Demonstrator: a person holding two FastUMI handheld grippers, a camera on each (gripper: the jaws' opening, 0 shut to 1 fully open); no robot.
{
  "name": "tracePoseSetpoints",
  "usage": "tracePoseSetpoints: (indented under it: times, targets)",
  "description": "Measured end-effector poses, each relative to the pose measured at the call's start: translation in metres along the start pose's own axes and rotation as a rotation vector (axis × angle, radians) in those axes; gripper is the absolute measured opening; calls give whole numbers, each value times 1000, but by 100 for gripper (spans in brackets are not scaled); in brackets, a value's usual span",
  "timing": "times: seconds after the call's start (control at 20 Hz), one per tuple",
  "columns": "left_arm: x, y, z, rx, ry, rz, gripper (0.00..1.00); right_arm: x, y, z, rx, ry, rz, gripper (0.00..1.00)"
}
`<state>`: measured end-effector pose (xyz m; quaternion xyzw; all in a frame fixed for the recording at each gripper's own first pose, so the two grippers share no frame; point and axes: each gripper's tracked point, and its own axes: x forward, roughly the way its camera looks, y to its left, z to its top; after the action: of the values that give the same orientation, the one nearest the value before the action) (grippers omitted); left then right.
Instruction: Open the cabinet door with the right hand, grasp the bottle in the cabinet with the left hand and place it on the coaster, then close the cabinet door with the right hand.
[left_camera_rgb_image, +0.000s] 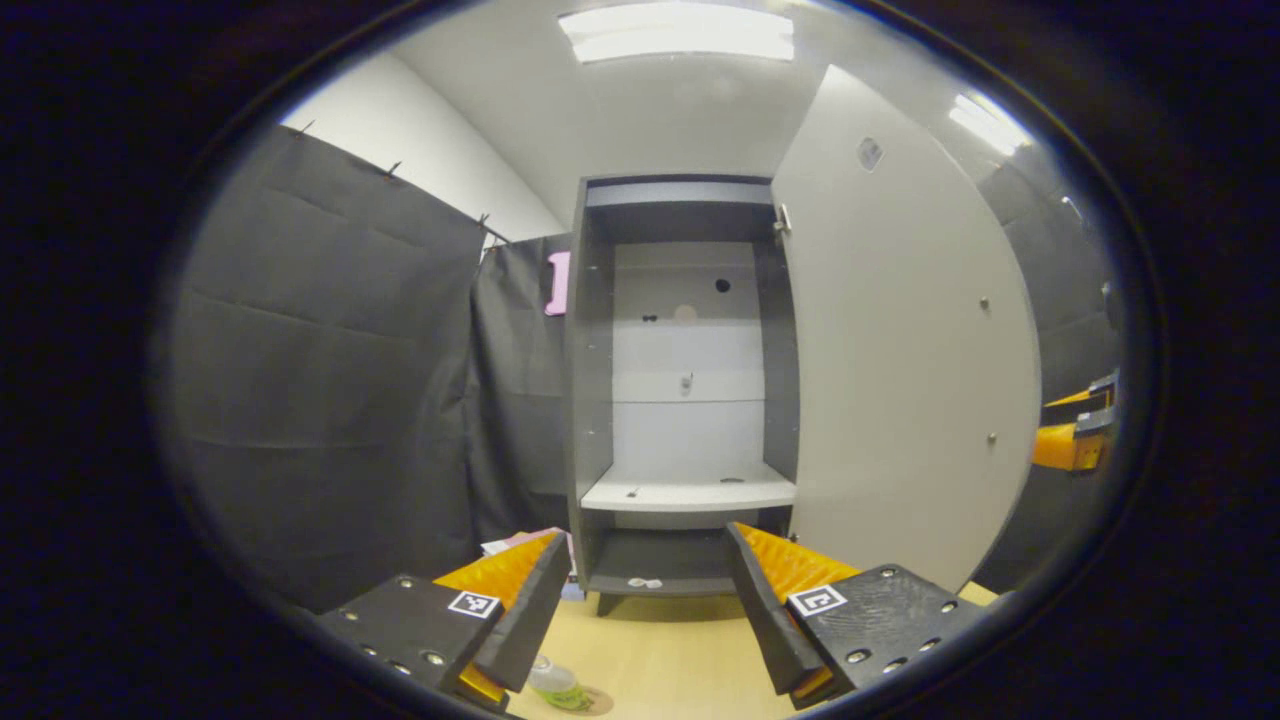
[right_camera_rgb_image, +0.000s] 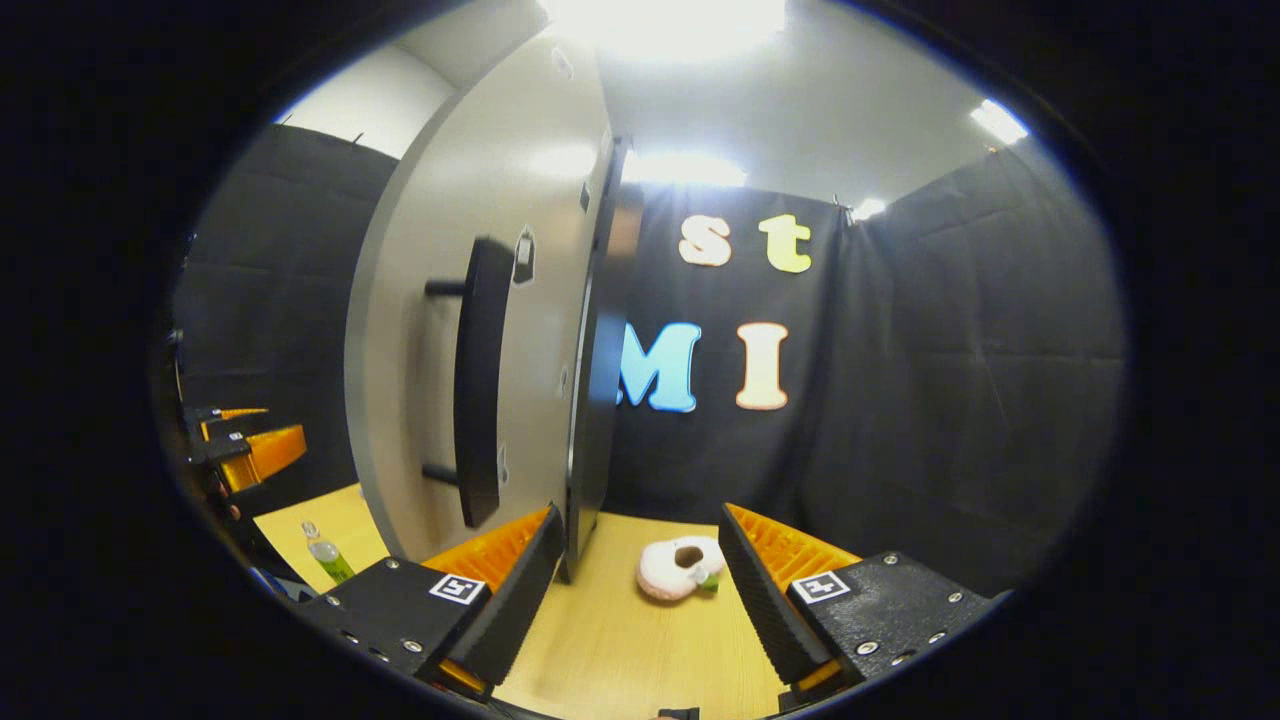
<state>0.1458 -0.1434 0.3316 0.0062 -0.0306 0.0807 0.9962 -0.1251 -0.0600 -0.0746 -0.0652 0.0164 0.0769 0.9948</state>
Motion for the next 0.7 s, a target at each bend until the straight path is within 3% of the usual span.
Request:
tracePoseSetpoints:
  times: [0.25,0.35,0.6,0.7]
  targets:
    - [-19,-29,43,23,-23,-83,92,-1,24,20,182,-23,144,95]
    - [-25,-22,50,48,-34,-62,88,-4,27,21,175,-37,170,94]
    - [-17,-4,48,3,-48,-51,92,-3,49,26,86,-40,208,89]
    - [-5,17,48,1,-53,-26,88,-5,70,27,90,-32,239,92]
